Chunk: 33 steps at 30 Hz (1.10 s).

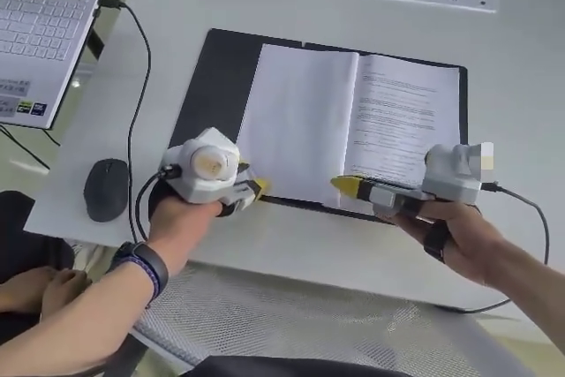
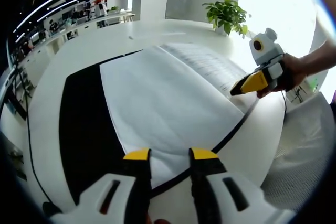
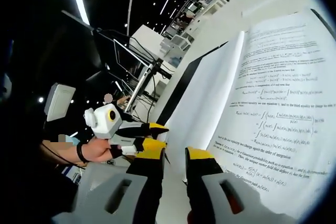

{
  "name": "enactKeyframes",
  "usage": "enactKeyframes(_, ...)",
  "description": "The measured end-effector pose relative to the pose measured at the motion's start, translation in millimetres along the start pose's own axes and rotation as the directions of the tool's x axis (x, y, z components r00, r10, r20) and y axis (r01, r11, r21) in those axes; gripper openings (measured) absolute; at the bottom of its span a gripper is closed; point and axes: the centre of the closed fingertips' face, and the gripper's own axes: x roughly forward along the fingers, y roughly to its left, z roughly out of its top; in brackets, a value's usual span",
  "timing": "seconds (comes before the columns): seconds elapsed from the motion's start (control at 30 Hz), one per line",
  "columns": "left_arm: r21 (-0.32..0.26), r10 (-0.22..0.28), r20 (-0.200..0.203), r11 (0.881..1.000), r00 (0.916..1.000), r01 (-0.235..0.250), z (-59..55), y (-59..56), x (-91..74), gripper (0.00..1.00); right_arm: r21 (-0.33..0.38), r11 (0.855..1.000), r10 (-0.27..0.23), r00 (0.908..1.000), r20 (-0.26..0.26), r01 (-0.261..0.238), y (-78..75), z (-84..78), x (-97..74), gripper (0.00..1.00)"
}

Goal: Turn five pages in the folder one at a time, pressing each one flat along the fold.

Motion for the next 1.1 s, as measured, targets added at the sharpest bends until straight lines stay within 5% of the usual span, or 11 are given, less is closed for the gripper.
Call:
enactKeyframes(0.2,-0.013,-0.024,0.002,1.0,0.9997,0.024,7.0,-5.2,-4.9,0.33,-0.052,0.998,-0.023,0.9986,0.047,0.026,5.0,17.2,-16.2,0.22)
enactKeyframes(0.43,0.004,-0.025,0.059,1.0,0.998,0.025,33.4,-5.6,-18.8,0.38,-0.131,0.988,-0.075,0.9933,0.087,0.086,5.3,31.0,-39.3,0.33)
enactKeyframes(0.6,0.029,-0.025,0.092,0.999,0.9955,0.022,48.1,-6.2,-28.6,0.41,-0.202,0.966,-0.14,0.9848,0.102,0.159,-1.6,39.1,-59.5,0.49)
enactKeyframes(0.87,0.086,-0.028,0.123,0.996,0.992,0.017,63.2,-7.3,-48.0,0.47,-0.248,0.937,-0.208,0.9634,0.169,0.246,-5.8,54.3,-98.9,0.51)
enactKeyframes(1.1,0.106,-0.022,0.154,0.994,0.9877,0.006,73.7,-7.7,-65.7,0.51,-0.332,0.878,-0.307,0.9372,0.166,0.346,-13.0,53.9,-133.1,0.56)
